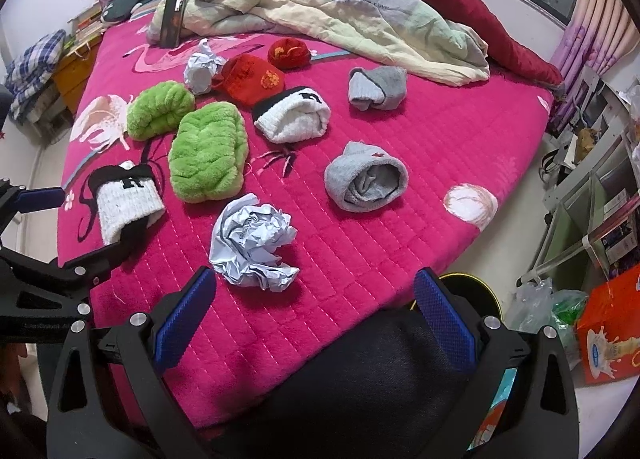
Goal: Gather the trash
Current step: 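Grasp the white-black sock with the left tool while the right tool grasps the crumpled paper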
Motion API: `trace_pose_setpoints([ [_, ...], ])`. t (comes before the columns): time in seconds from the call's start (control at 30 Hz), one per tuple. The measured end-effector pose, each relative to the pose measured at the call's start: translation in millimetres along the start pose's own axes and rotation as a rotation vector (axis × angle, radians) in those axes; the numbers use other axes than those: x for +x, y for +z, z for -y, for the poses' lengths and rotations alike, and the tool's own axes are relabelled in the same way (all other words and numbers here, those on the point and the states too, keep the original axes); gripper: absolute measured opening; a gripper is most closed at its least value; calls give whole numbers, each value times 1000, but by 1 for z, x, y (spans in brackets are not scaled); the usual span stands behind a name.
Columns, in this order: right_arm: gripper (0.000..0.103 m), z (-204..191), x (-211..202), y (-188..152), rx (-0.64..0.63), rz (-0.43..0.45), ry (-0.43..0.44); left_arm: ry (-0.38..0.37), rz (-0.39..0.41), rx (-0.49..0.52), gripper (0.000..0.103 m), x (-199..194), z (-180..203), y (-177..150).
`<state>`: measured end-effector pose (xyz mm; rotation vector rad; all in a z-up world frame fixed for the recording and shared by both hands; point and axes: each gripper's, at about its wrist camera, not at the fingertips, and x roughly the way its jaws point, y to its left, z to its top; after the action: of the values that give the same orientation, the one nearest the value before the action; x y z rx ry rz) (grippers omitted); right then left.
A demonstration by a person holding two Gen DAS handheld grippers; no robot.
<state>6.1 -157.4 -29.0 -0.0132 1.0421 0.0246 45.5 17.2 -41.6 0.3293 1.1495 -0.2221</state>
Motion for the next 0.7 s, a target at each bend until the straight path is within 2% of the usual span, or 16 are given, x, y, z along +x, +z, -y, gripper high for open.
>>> trace_pose_setpoints([
  [0.3, 95, 3, 11, 0, 11, -27, 15, -13, -45, -3, 98, 25, -8, 9],
  [0.47, 95, 3, 19, 2, 17, -51, 20, -8, -98, 34, 98, 54, -3, 19],
  [0.6, 95, -1, 26, 5, 15, -65, 43, -70, -132, 3, 97, 67, -9, 24],
  [0.67, 95, -7, 29, 8, -1, -68, 48, -104, -116, -22, 77, 63, -16, 26],
  [0.7, 95, -9, 30, 9, -8, -67, 49, -111, -108, -18, 64, 59, -17, 26],
])
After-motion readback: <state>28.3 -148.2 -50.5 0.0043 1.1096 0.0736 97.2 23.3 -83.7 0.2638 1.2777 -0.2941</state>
